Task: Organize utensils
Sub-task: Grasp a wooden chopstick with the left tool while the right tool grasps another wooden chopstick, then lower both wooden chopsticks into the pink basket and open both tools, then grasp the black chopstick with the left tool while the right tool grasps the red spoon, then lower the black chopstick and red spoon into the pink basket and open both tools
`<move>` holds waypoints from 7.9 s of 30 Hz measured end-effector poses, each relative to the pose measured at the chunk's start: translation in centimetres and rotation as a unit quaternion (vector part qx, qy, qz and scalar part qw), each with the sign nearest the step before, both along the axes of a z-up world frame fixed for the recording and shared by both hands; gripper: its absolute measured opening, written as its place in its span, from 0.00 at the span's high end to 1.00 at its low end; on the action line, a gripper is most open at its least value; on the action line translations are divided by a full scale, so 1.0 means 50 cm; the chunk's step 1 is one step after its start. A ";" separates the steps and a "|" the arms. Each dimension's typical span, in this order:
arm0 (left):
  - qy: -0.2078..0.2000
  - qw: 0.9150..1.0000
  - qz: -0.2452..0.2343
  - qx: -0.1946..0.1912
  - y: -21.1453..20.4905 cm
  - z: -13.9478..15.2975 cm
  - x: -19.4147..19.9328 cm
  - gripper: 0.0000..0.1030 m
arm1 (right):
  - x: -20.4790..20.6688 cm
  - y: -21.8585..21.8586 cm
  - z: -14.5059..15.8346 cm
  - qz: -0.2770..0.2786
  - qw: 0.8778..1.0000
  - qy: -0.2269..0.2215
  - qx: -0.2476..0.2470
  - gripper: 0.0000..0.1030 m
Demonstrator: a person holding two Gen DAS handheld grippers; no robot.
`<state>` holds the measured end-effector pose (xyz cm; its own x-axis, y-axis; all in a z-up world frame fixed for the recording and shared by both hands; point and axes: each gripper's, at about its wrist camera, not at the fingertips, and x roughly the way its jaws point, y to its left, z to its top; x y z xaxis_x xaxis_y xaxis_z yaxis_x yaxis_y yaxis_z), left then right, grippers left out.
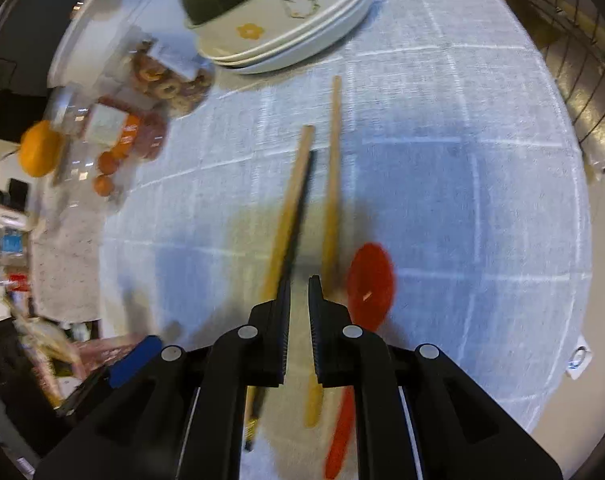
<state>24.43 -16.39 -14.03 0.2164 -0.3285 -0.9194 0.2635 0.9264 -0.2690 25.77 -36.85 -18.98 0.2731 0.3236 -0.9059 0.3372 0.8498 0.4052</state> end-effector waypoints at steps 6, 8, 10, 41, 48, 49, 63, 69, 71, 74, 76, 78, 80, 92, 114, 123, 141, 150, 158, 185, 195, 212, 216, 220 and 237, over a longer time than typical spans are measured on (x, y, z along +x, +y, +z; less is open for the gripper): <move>0.002 1.000 -0.020 0.001 -0.025 -0.016 0.023 0.46 | 0.014 -0.003 -0.016 0.006 1.000 -0.003 -0.005 0.89; 0.003 1.000 -0.029 0.004 -0.037 -0.025 0.028 0.46 | 0.016 -0.007 -0.022 0.003 1.000 -0.007 0.006 0.90; 0.007 0.999 -0.031 0.007 -0.044 -0.033 0.033 0.46 | 0.016 -0.005 -0.021 0.010 1.000 -0.004 0.002 0.91; -0.005 0.991 -0.115 0.066 -0.160 -0.075 0.065 0.74 | -0.003 -0.036 0.044 -0.009 0.999 -0.035 0.030 0.92; 0.001 0.990 -0.109 0.086 -0.168 -0.079 0.104 0.94 | -0.009 -0.036 0.065 -0.008 0.999 -0.045 0.028 0.92; 0.000 0.991 -0.106 0.079 -0.158 -0.076 0.101 0.94 | -0.010 -0.035 0.070 -0.009 0.998 -0.049 0.030 0.92; -0.139 0.987 -0.057 -0.058 0.015 0.181 -0.008 0.94 | -0.025 0.029 0.173 0.028 0.991 -0.128 0.006 0.93; -0.221 0.972 -0.039 -0.074 0.118 0.310 -0.072 0.94 | -0.047 0.090 0.237 0.055 0.983 -0.177 -0.004 0.93; -0.255 0.964 -0.026 -0.068 0.176 0.342 -0.095 0.94 | -0.056 0.122 0.261 0.067 0.978 -0.196 -0.006 0.92; -0.299 0.952 0.006 -0.067 0.259 0.355 -0.111 0.94 | -0.069 0.178 0.294 0.089 0.970 -0.227 -0.002 0.92; -0.291 0.951 0.040 -0.093 0.302 0.344 -0.096 0.94 | -0.077 0.212 0.312 0.099 0.964 -0.245 0.003 0.92; -0.287 0.950 0.064 -0.109 0.339 0.331 -0.092 0.94 | -0.089 0.241 0.333 0.106 0.958 -0.265 0.013 0.92; -0.298 0.942 0.077 -0.132 0.368 0.327 -0.099 0.94 | -0.105 0.272 0.360 0.113 0.949 -0.293 0.017 0.92; -0.358 0.918 0.081 -0.148 0.378 0.276 -0.110 0.93 | -0.134 0.336 0.388 0.103 0.924 -0.366 0.019 0.92; -0.342 0.933 0.064 -0.096 0.366 0.194 -0.119 0.92 | -0.126 0.373 0.354 0.114 0.919 -0.378 -0.002 0.92; -0.204 0.964 0.135 -0.099 0.450 0.249 -0.108 0.92 | -0.114 0.445 0.321 0.122 0.908 -0.401 -0.015 0.92; -0.143 0.968 0.164 -0.127 0.486 0.247 -0.100 0.92 | -0.130 0.549 0.188 0.170 0.899 -0.395 -0.084 0.90; -0.134 0.972 0.153 -0.120 0.468 0.245 -0.100 0.92 | -0.137 0.469 0.272 0.143 0.918 -0.367 -0.046 0.58; -0.131 0.977 0.123 -0.111 0.422 0.248 -0.109 0.92 | -0.130 0.332 0.340 0.107 0.949 -0.287 -0.067 0.58; -0.066 0.997 -0.040 0.028 0.059 0.118 -0.129 0.56 | -0.066 0.030 0.047 0.068 0.993 0.021 -0.090 0.92; -0.050 0.991 -0.102 0.070 -0.115 -0.001 -0.033 0.56 | -0.142 -0.031 0.234 0.034 0.992 -0.100 -0.064 0.92; -0.096 0.987 -0.115 0.057 -0.104 0.026 -0.048 0.96 | -0.173 0.011 0.320 0.005 0.981 -0.152 -0.118 0.92; -0.128 0.988 -0.085 0.034 -0.029 0.112 -0.099 0.96 | -0.176 0.028 0.333 0.016 0.979 -0.165 -0.115 0.92; -0.178 0.981 -0.072 0.011 0.018 0.204 -0.148 0.96 | -0.174 0.074 0.342 0.042 0.976 -0.186 -0.106 0.92; -0.316 0.940 0.108 -0.064 0.339 0.353 -0.141 0.96 | -0.168 0.232 0.380 0.106 0.947 -0.277 -0.123 0.92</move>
